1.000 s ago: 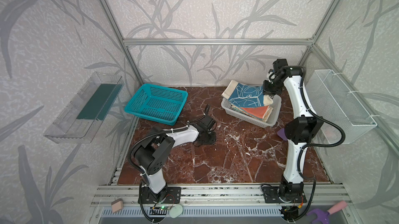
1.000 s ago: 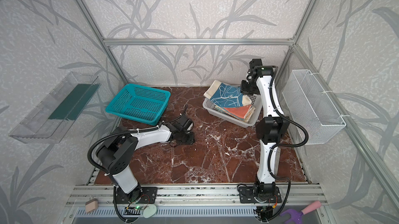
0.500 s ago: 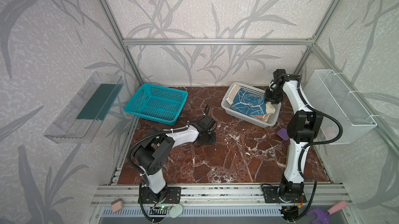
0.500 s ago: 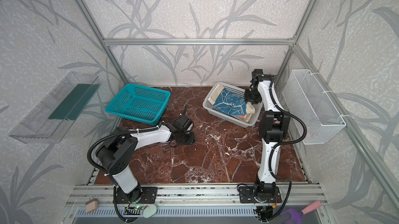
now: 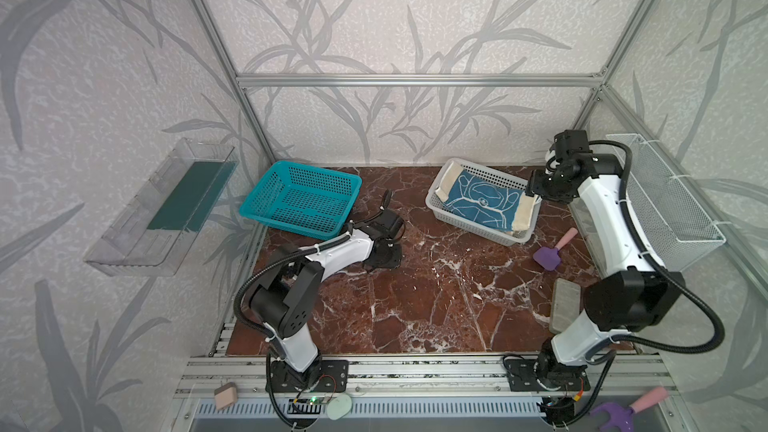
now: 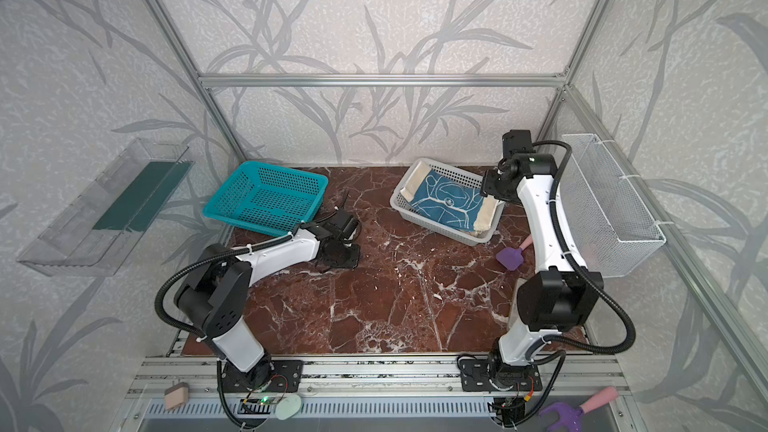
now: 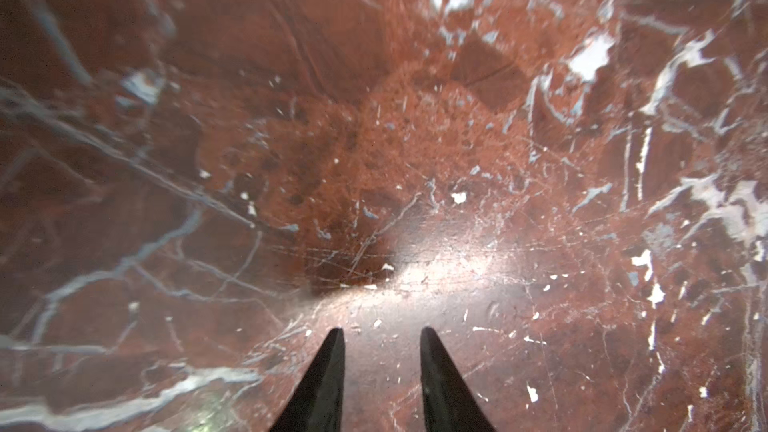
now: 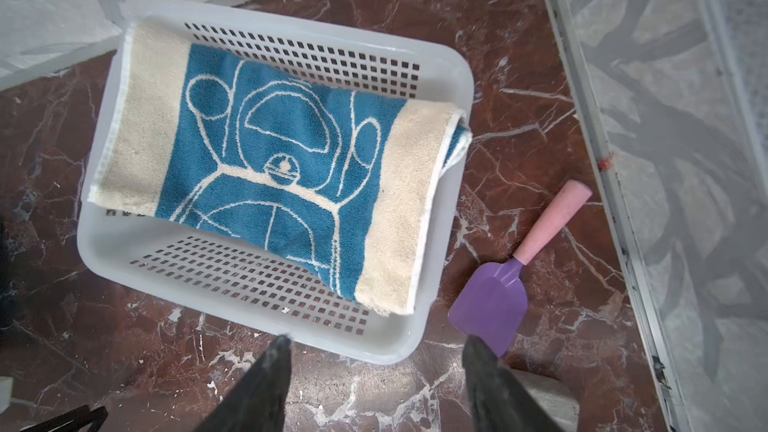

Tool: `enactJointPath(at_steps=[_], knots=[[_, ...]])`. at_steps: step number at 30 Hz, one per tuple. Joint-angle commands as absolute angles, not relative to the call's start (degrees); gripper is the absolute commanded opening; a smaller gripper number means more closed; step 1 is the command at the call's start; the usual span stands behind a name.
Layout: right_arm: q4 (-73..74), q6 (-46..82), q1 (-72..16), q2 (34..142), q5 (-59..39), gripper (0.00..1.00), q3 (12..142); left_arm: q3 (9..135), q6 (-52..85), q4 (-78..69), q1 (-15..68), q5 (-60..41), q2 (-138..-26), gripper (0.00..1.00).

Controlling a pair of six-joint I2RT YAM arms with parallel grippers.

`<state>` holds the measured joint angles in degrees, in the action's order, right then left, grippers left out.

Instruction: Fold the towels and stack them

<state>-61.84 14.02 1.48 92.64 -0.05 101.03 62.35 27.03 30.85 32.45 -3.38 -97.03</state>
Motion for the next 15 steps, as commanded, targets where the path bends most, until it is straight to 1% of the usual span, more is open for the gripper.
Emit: enactJointPath(at_steps=[1, 4, 7, 9, 12, 13, 15], knots=[[-57.67, 12.21, 1.49, 86.89, -2.36, 0.67, 92.81, 65.11, 24.83, 35.89, 31.33, 1.82, -92.31, 0.35], [-48.75, 10.47, 1.49, 77.08, -3.21, 0.67, 79.16, 65.40, 23.29, 38.07, 29.78, 6.37, -88.42, 0.38], [-39.29, 10.25, 1.49, 65.99, -2.72, 0.71, 65.65, 64.40, 21.10, 39.15, 27.93, 11.28, -82.93, 0.48], [-31.38, 10.26, 1.49, 58.18, -5.34, 0.76, 55.68, 62.55, 20.10, 38.64, 26.59, 14.91, -78.56, 0.55], [-21.70, 14.00, 1.06, 50.11, -7.22, 0.81, 42.05, 56.05, 17.77, 32.91, 25.09, 20.16, -70.73, 0.69], [-19.07, 14.82, 0.82, 48.94, -8.35, 0.81, 38.75, 53.55, 16.66, 30.67, 24.57, 20.58, -68.53, 0.73], [-13.47, 17.29, -0.17, 47.75, -8.71, 0.82, 32.23, 48.22, 15.23, 26.50, 23.22, 21.30, -63.73, 0.85]])
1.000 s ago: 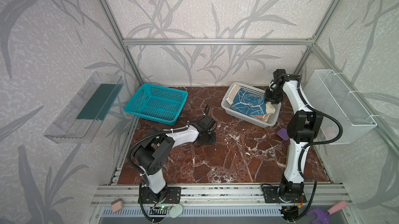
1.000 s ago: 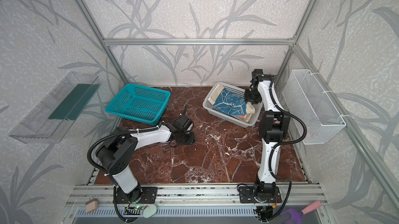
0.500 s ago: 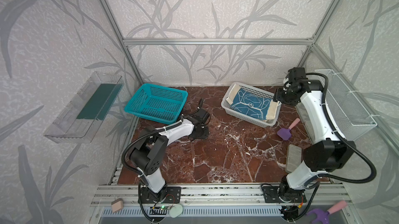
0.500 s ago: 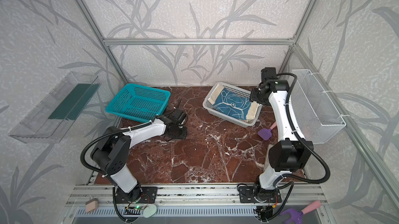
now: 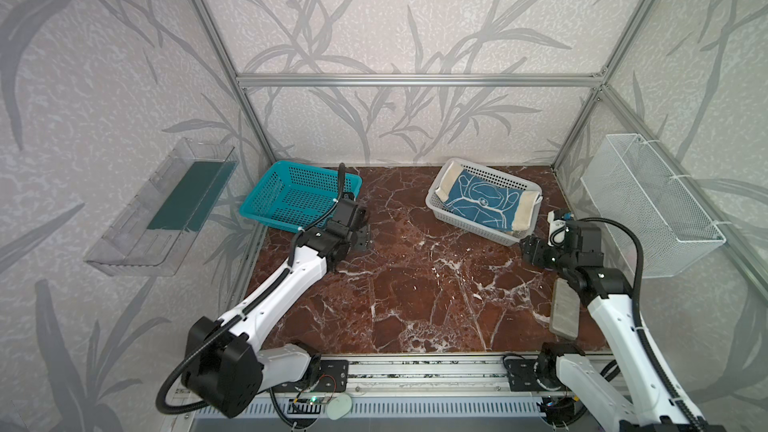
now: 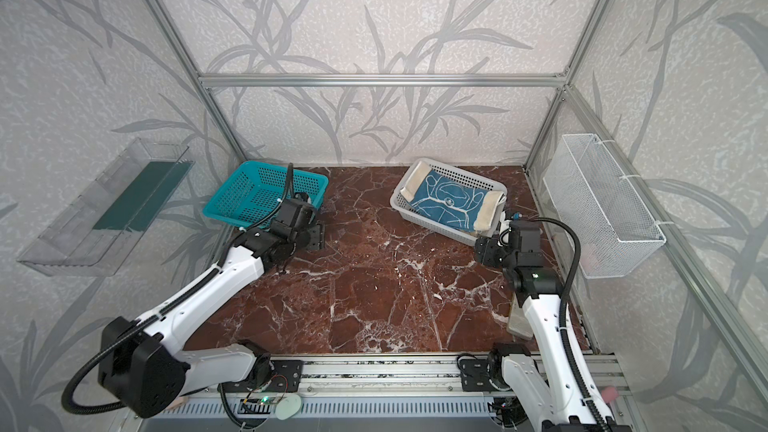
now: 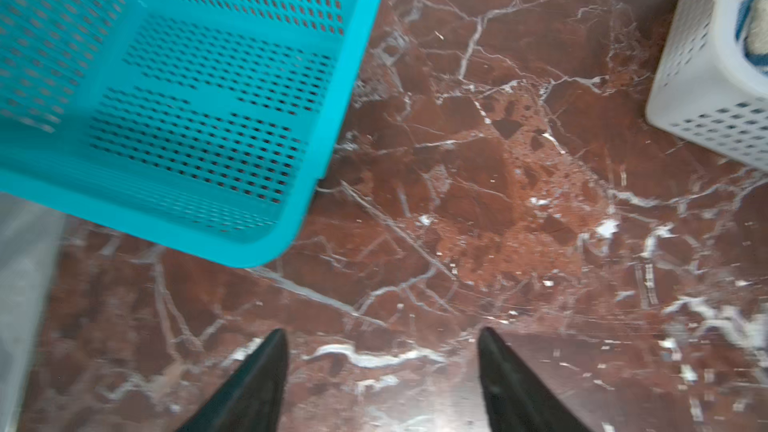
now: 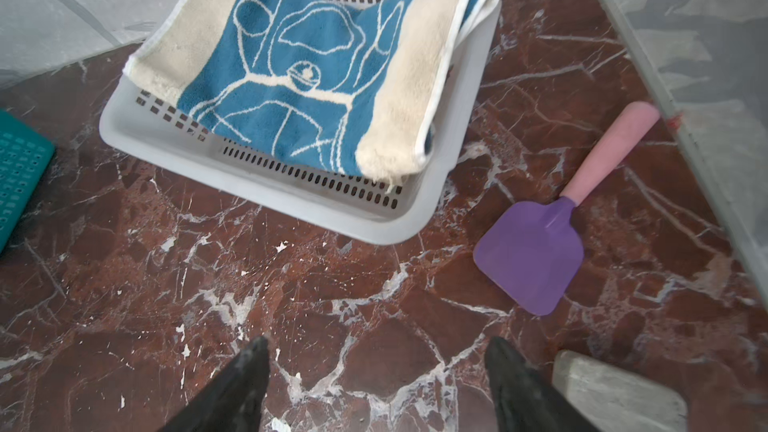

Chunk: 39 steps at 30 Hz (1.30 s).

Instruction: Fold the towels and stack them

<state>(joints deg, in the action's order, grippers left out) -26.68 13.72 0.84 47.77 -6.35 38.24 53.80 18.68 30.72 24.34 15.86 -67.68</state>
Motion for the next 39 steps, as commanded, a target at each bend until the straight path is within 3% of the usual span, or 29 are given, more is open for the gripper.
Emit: enactJointPath(at_steps=[1, 6, 12, 18, 24, 29, 34, 39], knots=[[-11.11, 18.02, -0.74, 47.86, -8.18, 0.83, 29.90, 45.91, 15.27, 24.91, 22.47, 21.51, -61.88, 0.89], [-3.45, 17.66, -3.94, 54.76, -2.55, 0.85, 25.73, 36.90, 20.09, 21.34, 16.49, 22.61, -54.92, 0.99], [8.14, 17.40, -3.89, 66.90, -1.98, 0.85, 29.71, 34.80, 21.81, 21.54, 12.61, 23.11, -54.70, 0.99], [8.41, 9.04, -3.73, 77.51, 1.35, 0.85, 37.98, 30.80, 20.50, 13.70, 8.56, 22.80, -55.41, 0.99], [26.81, 3.95, -2.45, 79.30, 8.96, 0.89, 30.38, 30.30, 17.09, 9.79, 5.43, 23.20, -57.81, 0.99], [39.51, 5.96, 0.25, 84.68, 7.39, 0.91, 26.22, 27.12, 15.88, -1.40, 1.20, 22.10, -63.85, 0.99], [39.62, 5.88, 0.26, 84.24, 6.78, 0.90, 25.76, 23.71, 13.89, -18.78, -0.70, 20.82, -70.32, 0.99], [53.19, 4.47, 0.02, 83.14, 5.63, 0.89, 18.76, 21.12, 7.90, -38.20, -0.85, 18.62, -76.17, 0.99]])
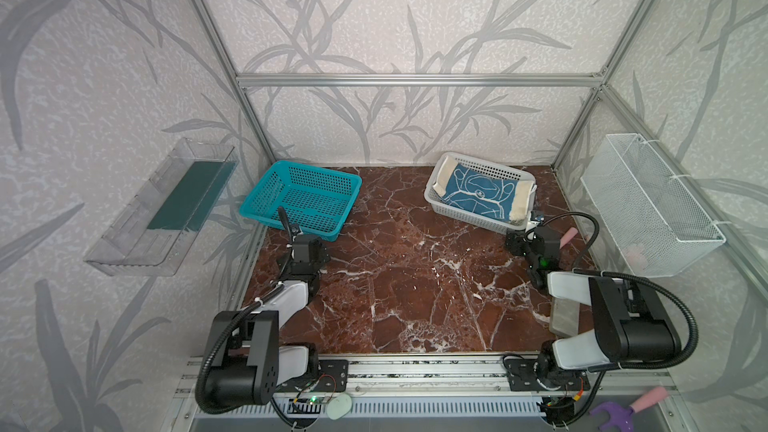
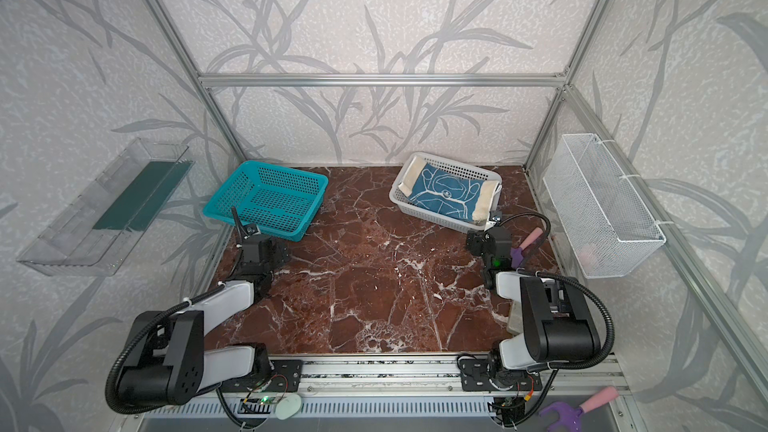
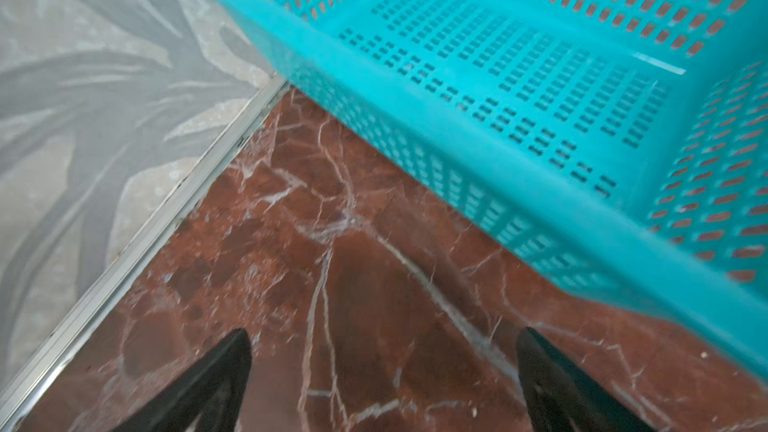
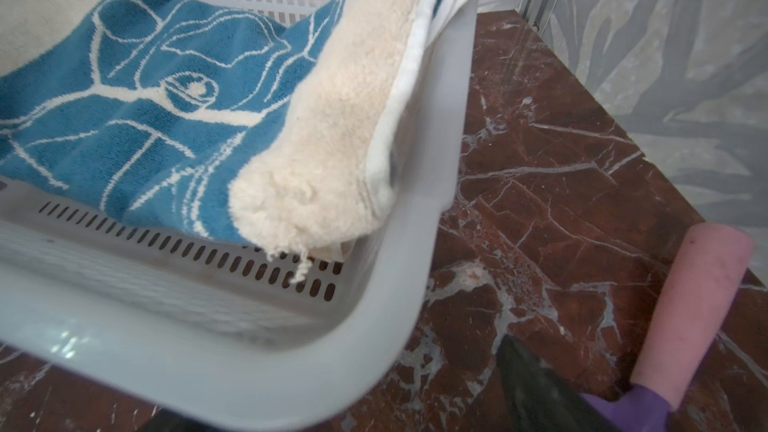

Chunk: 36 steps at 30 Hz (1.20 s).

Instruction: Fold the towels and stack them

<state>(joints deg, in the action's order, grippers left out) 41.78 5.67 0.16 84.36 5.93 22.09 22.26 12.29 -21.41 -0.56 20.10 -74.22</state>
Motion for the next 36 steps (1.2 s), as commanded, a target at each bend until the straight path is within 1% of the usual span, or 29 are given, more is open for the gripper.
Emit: enactJointPath(at_steps=[1, 4, 6, 7, 8, 9, 10, 12, 14, 15, 18, 31, 36], knots=[[55.47, 4.33, 0.00, 83.27, 5.62, 0.89, 17.59, 20.65, 7.20, -41.45, -0.86, 17.70, -77.20, 0.99], [62.55, 2.79, -0.97, 84.95, 4.67, 0.90, 14.81, 19.50, 5.13, -50.99, -0.82, 15.46, -82.17, 0.99], [66.49, 1.25, -1.90, 88.22, 3.21, 0.91, 14.20, 18.29, 4.14, -57.63, -0.84, 13.49, -86.45, 0.99], [70.61, 0.71, -2.21, 91.16, 3.43, 0.99, 14.08, 17.63, 3.72, -60.79, -0.80, 12.56, -88.78, 0.99], [73.24, 0.35, -2.45, 92.96, 3.38, 0.99, 13.82, 17.02, 2.88, -64.65, -0.75, 11.77, -90.72, 0.99], [69.20, 0.22, -2.68, 91.07, 3.72, 0.99, 14.12, 16.84, 2.70, -64.50, -0.57, 11.98, -90.57, 0.99], [65.34, 0.32, -2.72, 89.52, 3.78, 0.99, 15.01, 17.71, 3.72, -59.96, -0.61, 12.13, -88.89, 0.99], [61.62, 0.06, -3.04, 89.77, 4.11, 0.99, 17.33, 19.76, 3.97, -55.19, -0.70, 12.80, -88.44, 0.99], [60.39, -1.21, -4.32, 90.93, 5.18, 0.99, 19.21, 20.72, 2.71, -56.90, -0.51, 12.92, -90.31, 0.99], [57.33, -1.31, -4.47, 90.09, 5.44, 0.99, 19.98, 20.89, 2.92, -55.58, -0.47, 12.97, -89.80, 0.99], [60.05, -1.61, -4.82, 90.95, 5.91, 0.99, 19.44, 20.75, 2.73, -56.54, -0.46, 12.83, -90.18, 0.99], [56.70, -3.09, -4.83, 90.70, 1.78, 0.99, 21.01, 20.83, 2.68, -56.10, -0.42, 12.83, -90.03, 0.99], [56.32, -3.30, -4.83, 90.97, 1.68, 0.99, 21.36, 20.87, 2.64, -56.06, -0.42, 12.92, -90.09, 0.99]])
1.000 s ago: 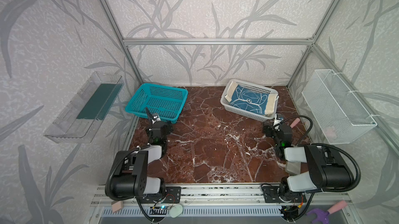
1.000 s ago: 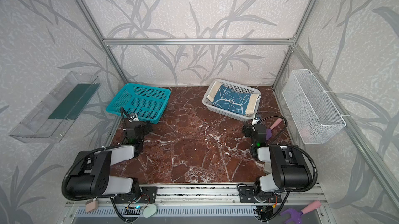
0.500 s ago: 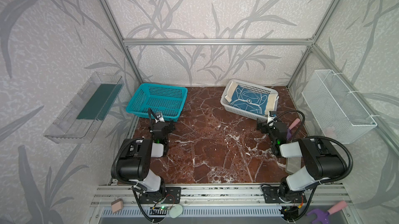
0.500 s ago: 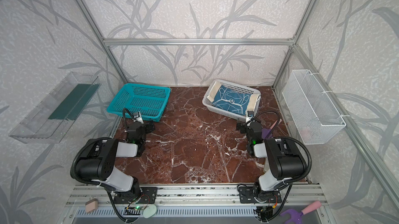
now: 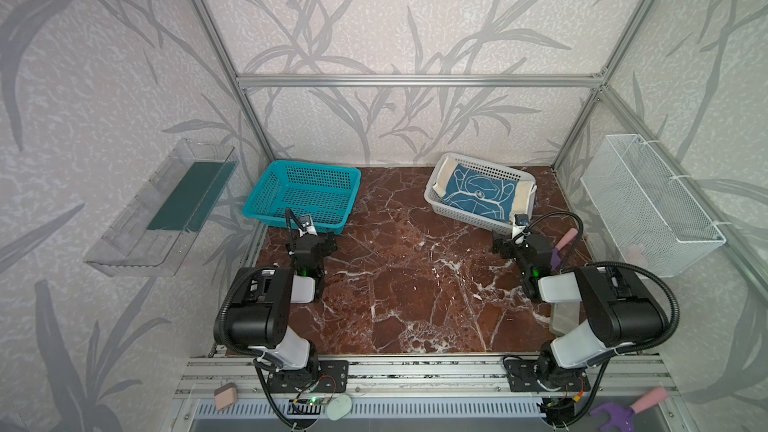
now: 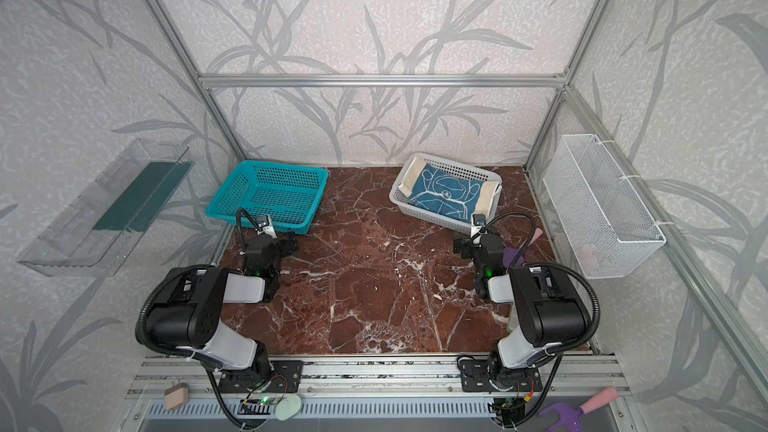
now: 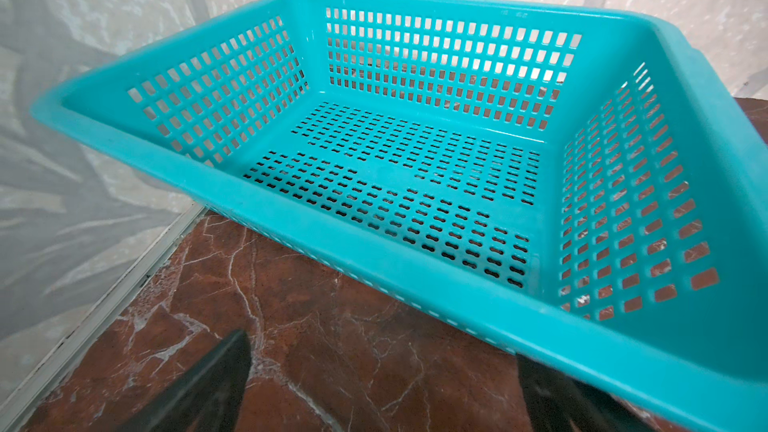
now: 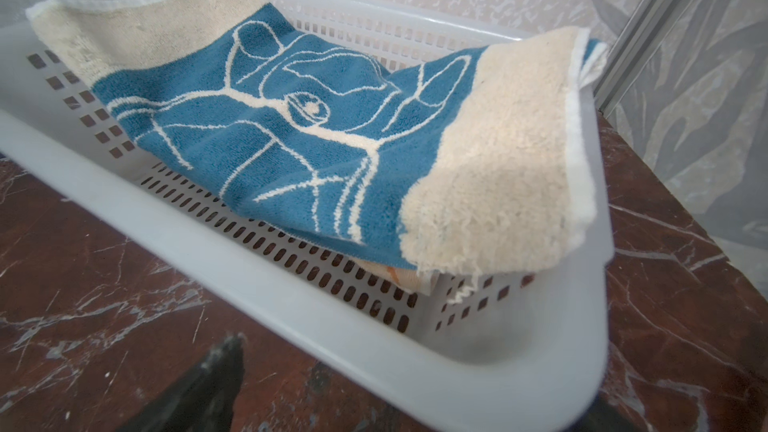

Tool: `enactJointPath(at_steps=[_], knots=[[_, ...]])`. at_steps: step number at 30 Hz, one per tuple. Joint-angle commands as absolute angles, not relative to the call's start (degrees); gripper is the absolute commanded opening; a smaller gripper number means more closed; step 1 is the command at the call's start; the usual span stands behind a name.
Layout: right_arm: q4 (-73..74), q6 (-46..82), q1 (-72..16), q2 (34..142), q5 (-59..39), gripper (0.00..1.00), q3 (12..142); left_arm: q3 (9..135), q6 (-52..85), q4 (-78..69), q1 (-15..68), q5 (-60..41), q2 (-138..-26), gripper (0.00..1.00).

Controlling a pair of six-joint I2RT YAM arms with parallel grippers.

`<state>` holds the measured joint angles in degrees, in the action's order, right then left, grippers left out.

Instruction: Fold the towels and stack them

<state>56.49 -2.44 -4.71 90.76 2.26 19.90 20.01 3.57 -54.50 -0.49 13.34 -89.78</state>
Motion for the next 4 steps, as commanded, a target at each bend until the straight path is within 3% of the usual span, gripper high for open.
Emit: enactJointPath(at_steps=[1, 4], knots=[[56.16, -3.33, -4.83, 90.97, 1.71, 0.99, 21.36, 20.85, 2.63, -56.10, -0.28, 12.92, -90.08, 0.99], [56.40, -3.32, -4.83, 90.84, 1.67, 0.99, 21.19, 20.97, 2.39, -55.93, -0.30, 12.63, -90.08, 0.99]])
